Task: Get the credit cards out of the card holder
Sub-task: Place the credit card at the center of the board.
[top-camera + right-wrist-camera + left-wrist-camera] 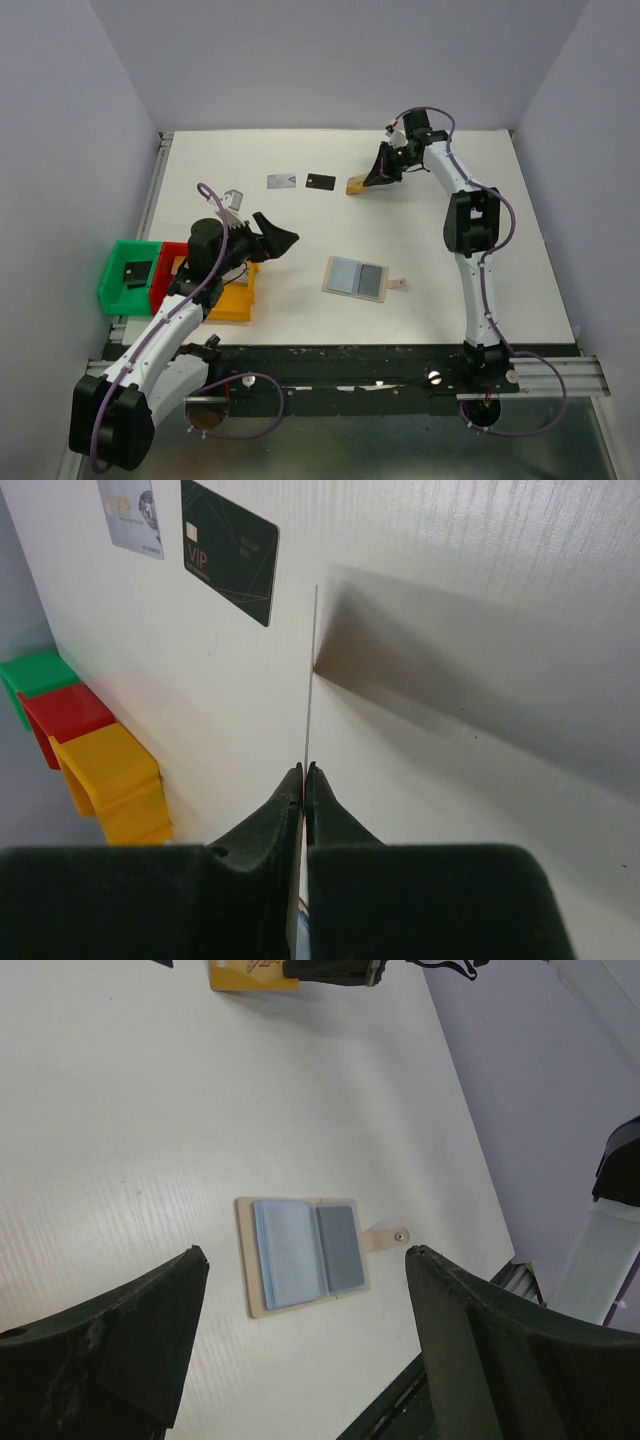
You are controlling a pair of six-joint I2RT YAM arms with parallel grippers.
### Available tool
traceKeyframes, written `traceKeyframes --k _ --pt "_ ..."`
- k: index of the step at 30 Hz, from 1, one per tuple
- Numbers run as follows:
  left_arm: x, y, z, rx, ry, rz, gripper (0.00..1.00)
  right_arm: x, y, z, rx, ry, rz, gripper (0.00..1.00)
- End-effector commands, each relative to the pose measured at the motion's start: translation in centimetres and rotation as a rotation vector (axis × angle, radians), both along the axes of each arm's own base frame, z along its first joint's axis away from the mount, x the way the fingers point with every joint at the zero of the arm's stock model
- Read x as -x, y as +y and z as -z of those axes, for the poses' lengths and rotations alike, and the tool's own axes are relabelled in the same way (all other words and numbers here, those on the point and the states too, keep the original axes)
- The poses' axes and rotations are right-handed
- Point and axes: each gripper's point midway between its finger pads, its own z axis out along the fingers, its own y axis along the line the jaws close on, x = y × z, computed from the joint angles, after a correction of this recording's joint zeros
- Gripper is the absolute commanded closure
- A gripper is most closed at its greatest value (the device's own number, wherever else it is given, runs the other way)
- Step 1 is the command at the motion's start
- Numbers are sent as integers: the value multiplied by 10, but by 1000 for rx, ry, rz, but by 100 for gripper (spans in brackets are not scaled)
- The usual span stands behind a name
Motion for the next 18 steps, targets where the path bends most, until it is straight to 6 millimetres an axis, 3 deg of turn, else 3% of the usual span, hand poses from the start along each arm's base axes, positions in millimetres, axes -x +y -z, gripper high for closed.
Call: traceKeyframes --k 1,8,13,18 --pt "3 -1 4 6 7 21 9 -1 -1 10 -14 53 24 87" --pt "3 -2 8 2 23 24 8 -9 -20 9 1 57 98 76" --pt "1 0 9 -10 29 9 6 -17 -49 -1 35 26 185 67" --pt "-4 11 16 -47 55 -64 1 -10 -72 -47 128 -109 229 64"
